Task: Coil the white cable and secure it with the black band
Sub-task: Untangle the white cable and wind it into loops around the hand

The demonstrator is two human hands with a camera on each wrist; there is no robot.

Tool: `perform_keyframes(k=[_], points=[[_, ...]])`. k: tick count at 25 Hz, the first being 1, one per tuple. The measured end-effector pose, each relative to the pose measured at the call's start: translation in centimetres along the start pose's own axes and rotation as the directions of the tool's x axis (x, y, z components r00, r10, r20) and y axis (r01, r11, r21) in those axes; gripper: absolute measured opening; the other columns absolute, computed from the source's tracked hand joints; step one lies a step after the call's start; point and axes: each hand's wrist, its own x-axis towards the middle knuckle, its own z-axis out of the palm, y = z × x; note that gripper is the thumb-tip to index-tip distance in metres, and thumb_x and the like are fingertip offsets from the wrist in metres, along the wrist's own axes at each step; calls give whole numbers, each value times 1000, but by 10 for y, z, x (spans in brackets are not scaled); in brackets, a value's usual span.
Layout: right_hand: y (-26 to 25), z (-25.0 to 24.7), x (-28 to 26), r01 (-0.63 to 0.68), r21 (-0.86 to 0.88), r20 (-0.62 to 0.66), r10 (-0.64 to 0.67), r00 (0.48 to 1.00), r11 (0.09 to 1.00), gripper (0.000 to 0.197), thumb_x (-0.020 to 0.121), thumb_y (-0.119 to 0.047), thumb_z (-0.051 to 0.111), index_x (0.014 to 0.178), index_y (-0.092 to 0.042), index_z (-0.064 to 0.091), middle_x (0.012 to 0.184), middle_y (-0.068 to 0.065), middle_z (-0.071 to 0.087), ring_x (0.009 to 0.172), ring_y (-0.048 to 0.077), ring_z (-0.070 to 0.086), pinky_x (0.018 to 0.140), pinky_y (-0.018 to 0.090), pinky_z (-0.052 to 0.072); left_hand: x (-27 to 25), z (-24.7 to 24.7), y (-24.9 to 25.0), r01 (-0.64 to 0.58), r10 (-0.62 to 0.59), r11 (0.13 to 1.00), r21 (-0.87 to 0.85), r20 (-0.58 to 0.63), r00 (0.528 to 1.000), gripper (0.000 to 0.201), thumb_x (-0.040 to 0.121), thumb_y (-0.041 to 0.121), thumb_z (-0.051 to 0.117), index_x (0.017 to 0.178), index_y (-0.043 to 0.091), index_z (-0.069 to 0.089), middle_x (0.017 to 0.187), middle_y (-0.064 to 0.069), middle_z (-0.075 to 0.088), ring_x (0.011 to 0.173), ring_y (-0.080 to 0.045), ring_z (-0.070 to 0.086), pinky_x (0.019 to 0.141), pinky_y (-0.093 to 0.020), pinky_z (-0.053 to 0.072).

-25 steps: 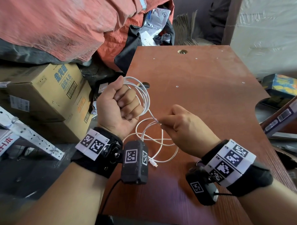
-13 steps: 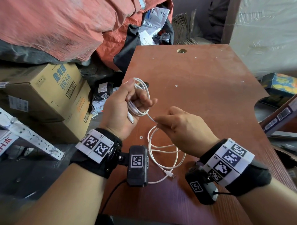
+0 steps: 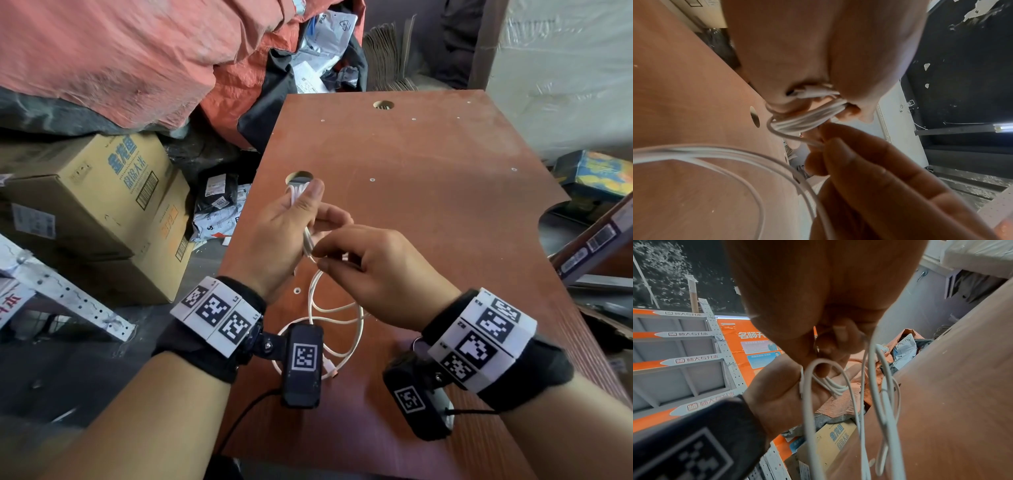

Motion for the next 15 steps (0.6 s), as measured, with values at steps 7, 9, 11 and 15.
perform_keyframes(k=[7, 9, 11, 15], points=[[-1, -6, 2, -57, 165, -8, 59, 998, 985, 23, 86, -4, 58, 88, -26, 50, 87, -6, 71, 77, 26, 68, 71, 48, 53, 2, -2, -7, 33, -28, 991, 130, -35, 999, 42, 99, 40, 53, 83, 2, 53, 66, -4, 47, 63, -22, 43, 60, -33, 39], [0, -4, 2, -29, 155, -38, 36, 999, 988, 19, 87, -5, 60, 90, -22, 52, 87, -3, 71, 77, 30, 68, 70, 49, 54, 2, -1, -7, 35, -33, 987, 155, -18, 999, 50, 95, 45, 55, 91, -4, 52, 74, -11, 43, 70, -25, 40, 63, -39, 36], [1, -3, 2, -16, 169, -71, 29, 997, 986, 15, 87, -5, 62, 91, -18, 55, 86, 0, 71, 76, 28, 69, 69, 49, 55, 2, -1, -6, 40, -37, 983, 179, -22, 999, 55, 95, 46, 55, 96, -9, 52, 72, -12, 44, 66, -25, 41, 60, -37, 38], [-1, -3, 2, -10, 217, -100, 32, 994, 976, 13, 87, -3, 63, 89, -14, 57, 85, -1, 72, 80, 21, 71, 72, 46, 57, 3, 1, -4, 34, -22, 972, 232, -52, 998, 54, 98, 43, 51, 96, -11, 53, 61, -4, 48, 52, -17, 44, 48, -29, 39]])
